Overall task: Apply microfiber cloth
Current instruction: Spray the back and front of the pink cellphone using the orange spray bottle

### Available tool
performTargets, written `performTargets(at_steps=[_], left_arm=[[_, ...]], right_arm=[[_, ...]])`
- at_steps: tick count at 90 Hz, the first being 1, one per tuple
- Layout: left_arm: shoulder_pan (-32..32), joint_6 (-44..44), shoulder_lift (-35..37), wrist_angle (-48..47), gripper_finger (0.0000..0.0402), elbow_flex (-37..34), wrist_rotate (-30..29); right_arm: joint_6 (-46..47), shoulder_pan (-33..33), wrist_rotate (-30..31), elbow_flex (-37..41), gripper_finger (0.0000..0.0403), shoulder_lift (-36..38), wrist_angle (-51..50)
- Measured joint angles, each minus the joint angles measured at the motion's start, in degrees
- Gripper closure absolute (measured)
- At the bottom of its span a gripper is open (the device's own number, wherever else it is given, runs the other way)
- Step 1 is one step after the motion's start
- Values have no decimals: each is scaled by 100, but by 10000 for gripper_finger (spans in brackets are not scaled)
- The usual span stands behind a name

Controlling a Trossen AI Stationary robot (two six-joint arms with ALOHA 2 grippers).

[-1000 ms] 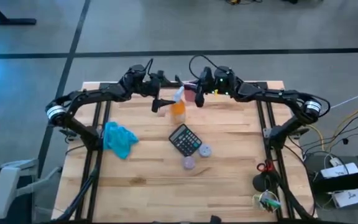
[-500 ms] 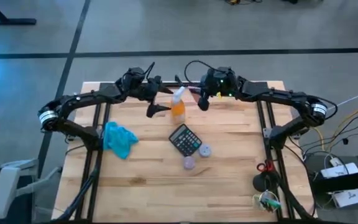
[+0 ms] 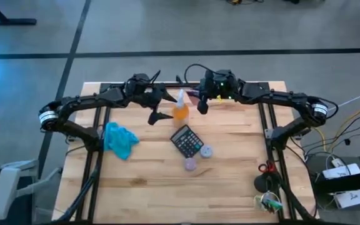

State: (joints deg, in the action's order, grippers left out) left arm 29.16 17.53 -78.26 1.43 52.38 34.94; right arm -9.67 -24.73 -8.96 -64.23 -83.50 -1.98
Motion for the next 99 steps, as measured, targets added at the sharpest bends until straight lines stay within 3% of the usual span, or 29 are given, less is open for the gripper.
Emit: performTargets(at_steps=[25, 49, 99], left_arm=[[16, 203, 160, -14, 33, -4, -1055], [285, 119, -244, 325, 22, 300, 212], [408, 0, -1145, 1412, 19, 439, 686]], right_arm=[[-88, -2, -4, 0, 388, 142, -370], [-42, 59, -23, 83, 388, 168, -324], [-49, -43, -51, 264, 388, 174, 13]])
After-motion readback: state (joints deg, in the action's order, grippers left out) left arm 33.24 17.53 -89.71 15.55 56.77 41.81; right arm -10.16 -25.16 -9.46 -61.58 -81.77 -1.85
